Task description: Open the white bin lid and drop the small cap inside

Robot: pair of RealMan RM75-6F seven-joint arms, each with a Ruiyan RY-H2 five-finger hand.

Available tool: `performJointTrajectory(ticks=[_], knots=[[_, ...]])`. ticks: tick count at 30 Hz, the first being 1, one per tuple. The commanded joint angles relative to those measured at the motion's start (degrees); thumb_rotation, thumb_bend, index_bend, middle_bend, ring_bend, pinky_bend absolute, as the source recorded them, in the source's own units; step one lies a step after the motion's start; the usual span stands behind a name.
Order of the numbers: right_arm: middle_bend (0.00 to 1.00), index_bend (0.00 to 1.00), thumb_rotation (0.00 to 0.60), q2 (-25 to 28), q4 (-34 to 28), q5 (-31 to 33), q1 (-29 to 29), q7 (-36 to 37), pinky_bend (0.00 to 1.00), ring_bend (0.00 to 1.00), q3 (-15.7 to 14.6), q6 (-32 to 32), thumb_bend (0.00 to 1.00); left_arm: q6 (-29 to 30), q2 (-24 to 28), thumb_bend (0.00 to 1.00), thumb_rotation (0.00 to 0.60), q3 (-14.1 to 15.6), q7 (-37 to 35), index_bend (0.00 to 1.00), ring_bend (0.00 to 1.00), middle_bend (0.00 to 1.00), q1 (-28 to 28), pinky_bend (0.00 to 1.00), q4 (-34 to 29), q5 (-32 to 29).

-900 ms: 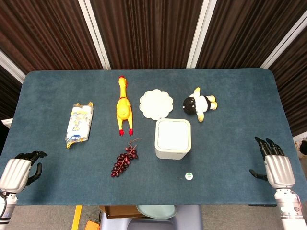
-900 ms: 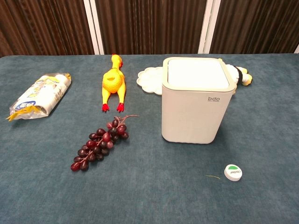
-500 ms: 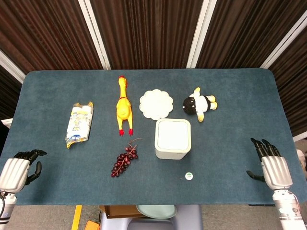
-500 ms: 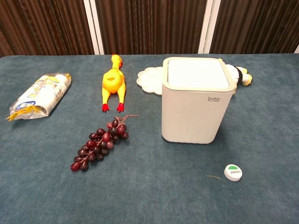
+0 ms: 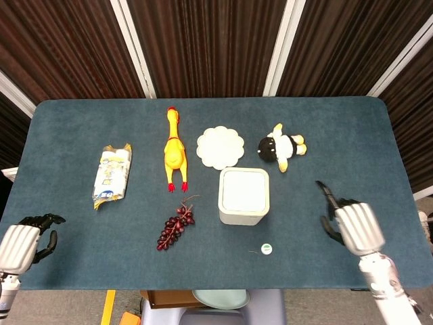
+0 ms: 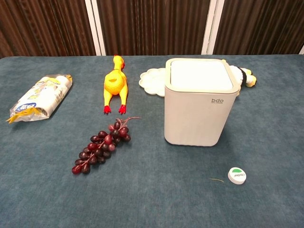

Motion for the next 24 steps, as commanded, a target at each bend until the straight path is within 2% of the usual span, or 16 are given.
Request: performJointTrajectory(ticks=[1, 8, 12, 18, 24], knots=[[0.78, 0.25, 0.600, 2.34, -5.45, 2.54, 5.62, -1.89, 0.82, 0.69, 3.08, -7.59, 0.61, -0.09, 0.26, 0.64, 0.600, 0.02, 0.10, 0.39, 0.46, 0.42, 0.00, 0.46, -0.28, -0.11], [0.79, 0.30, 0.600, -0.50, -6.19, 12.96, 14.47, -4.95, 0.82, 0.70, 7.92, -18.84, 0.66, -0.18, 0.58, 0.64, 0.600, 0.06, 0.38, 0.40, 0.46, 0.43, 0.05, 0.46, -0.65, -0.17], [0.80, 0.36, 0.600, -1.96, -6.31, 18.73, 18.33, -6.05, 0.83, 0.70, 9.87, -22.60, 0.68, -0.52, 0.67, 0.64, 0.600, 0.02, 0.24, 0.40, 0.46, 0.43, -0.01, 0.46, -0.70, -0.48], [0.80, 0.43, 0.600, -3.79, -6.76, 25.52, 22.95, -8.38, 0.83, 0.71, 10.77, -26.03, 0.69, -0.69, 0.84, 0.64, 0.600, 0.16, 0.21, 0.40, 0.46, 0.44, -0.06, 0.46, -0.88, -0.31], [0.80, 0.45, 0.600, -5.37, -7.06, 28.53, 25.18, -11.40, 0.83, 0.71, 9.74, -25.32, 0.69, -0.67, 1.04, 0.64, 0.600, 0.17, -0.17, 0.40, 0.46, 0.44, -0.05, 0.46, -1.06, -0.29]])
